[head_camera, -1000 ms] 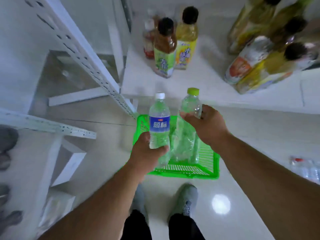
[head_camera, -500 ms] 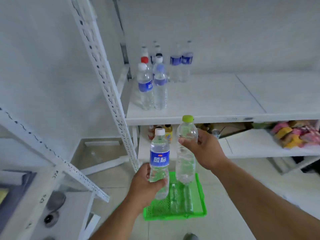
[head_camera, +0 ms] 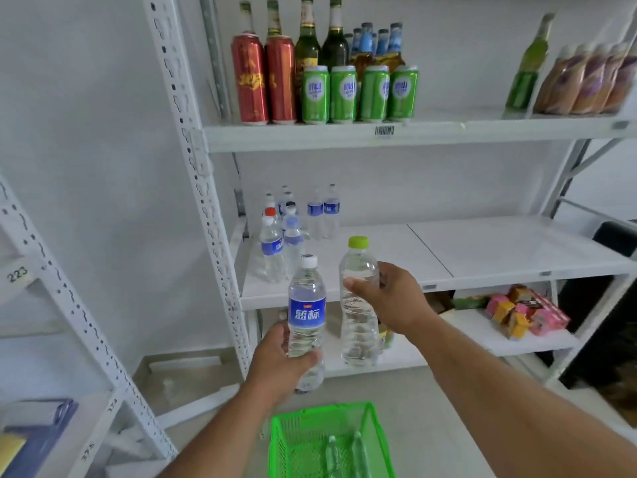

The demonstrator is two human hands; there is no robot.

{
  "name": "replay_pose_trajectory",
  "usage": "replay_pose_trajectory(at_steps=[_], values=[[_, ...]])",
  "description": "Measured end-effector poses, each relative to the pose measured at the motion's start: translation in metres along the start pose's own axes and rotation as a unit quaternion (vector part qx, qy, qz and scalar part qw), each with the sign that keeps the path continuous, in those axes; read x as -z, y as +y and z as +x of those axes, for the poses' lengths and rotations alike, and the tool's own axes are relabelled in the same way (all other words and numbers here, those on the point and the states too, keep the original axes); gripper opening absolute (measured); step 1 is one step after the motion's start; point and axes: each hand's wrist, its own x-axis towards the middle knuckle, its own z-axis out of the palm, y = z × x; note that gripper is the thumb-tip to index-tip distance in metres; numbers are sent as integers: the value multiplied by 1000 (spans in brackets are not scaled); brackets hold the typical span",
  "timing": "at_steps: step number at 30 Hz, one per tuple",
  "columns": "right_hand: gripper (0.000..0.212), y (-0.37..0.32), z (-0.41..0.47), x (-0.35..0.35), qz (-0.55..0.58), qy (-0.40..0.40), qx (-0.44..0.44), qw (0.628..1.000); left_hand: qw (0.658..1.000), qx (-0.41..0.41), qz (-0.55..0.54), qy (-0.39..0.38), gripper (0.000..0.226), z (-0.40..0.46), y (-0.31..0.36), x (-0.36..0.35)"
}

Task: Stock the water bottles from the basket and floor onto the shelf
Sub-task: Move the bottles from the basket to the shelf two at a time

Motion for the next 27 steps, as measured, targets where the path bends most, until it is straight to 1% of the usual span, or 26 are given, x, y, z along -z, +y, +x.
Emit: replay_pose_trajectory(at_steps=[5,9,15,18,21,25,27], values=[[30,3,5,27,-9,6,13,1000,1000,-5,7,13,48,2,22,-23],[37,14,17,55,-15,0,21,1000,1000,-6,11,21,46,10,35,-49],[33,33,47,103,-14,-10,43,999,999,-9,-3,33,48,29,57,-97],[35,41,59,123,-15,-17,51,998,999,-9,-4,47,48,38,67,-121],[30,48,70,139,-12,-28,52,998,998,-5,-4,61,49,45,71,-141],[39,58,89,151,1,-40,43,998,998,7,6,66,51,57,75,-159],[39,62,100,153,7,-42,42,998,998,9,10,68,51,65,76,-163]])
